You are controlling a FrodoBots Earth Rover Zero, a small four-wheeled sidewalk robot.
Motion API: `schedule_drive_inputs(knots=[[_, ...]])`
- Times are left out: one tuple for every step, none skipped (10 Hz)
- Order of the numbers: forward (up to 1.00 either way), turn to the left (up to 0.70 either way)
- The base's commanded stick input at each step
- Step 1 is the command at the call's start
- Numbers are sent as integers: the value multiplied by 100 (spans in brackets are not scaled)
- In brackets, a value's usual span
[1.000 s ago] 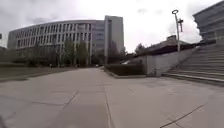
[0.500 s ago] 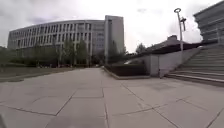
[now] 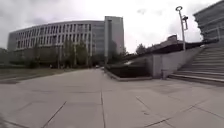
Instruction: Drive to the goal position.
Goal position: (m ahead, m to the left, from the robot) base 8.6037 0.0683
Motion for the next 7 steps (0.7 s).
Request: schedule_drive_inputs(knots=[[70, 2], [70, 2], [70, 2], [70, 2], [70, 2], [70, 2], [70, 2]])
